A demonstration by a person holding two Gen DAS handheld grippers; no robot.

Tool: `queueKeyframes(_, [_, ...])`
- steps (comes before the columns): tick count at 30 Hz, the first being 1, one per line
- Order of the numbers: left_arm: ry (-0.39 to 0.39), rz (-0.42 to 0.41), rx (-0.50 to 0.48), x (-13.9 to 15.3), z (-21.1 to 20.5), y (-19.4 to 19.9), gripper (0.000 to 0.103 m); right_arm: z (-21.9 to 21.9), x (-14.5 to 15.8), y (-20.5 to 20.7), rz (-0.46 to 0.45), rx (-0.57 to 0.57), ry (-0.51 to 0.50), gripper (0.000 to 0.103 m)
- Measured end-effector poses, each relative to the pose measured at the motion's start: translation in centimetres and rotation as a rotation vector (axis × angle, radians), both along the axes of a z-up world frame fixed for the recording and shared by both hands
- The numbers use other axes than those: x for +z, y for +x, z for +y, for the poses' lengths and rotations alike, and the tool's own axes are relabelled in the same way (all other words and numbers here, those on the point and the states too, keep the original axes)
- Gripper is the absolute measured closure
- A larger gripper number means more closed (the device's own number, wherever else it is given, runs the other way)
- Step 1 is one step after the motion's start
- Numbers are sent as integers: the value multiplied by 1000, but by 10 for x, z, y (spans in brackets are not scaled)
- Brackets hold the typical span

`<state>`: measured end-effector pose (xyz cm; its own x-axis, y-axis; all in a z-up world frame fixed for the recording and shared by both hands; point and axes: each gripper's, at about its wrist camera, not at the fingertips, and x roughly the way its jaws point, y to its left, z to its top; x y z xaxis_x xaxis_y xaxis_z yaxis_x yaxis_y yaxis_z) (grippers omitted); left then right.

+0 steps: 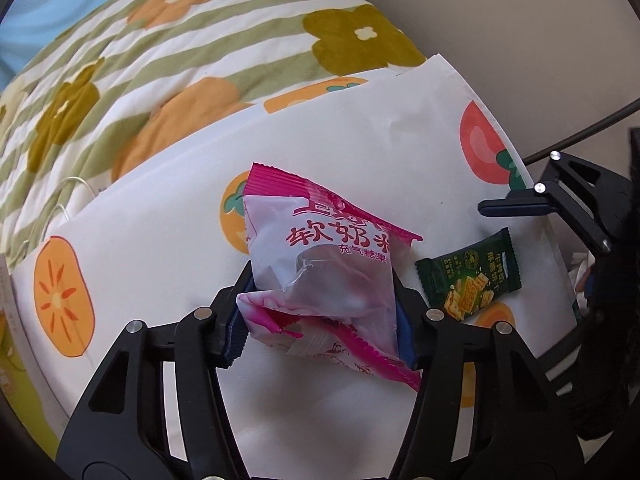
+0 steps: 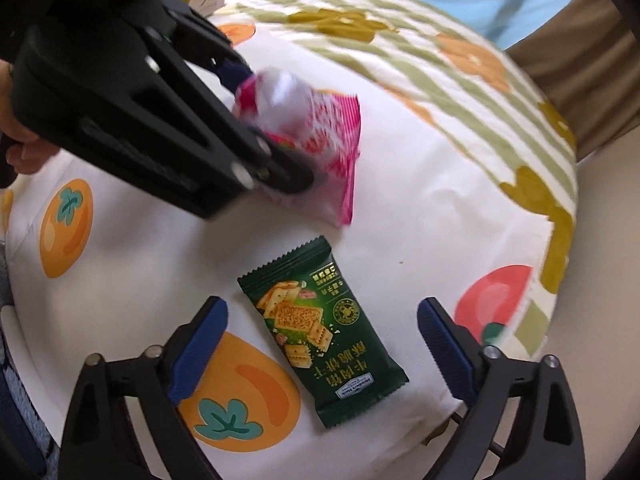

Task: Organize snacks
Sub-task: 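Grasp the pink soft bag with left tool while right tool grasps the green cracker pack, then carry both packs over the box and open both tools to release them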

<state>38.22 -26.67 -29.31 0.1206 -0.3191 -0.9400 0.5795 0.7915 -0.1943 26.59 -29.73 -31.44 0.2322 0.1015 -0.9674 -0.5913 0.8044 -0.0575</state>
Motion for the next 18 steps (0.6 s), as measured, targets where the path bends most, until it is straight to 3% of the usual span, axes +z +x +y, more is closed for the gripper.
queueKeyframes(7, [-18, 13, 48, 4, 14, -1, 51, -12, -6, 8, 48, -9, 43, 23])
queueKeyframes(13, [-34, 9, 77, 12, 23, -8, 51, -18, 0, 9, 38, -44, 52, 53])
queueKeyframes(18, [-54, -7, 113, 26, 35, -14, 51, -16, 3, 4, 34, -122, 84, 56])
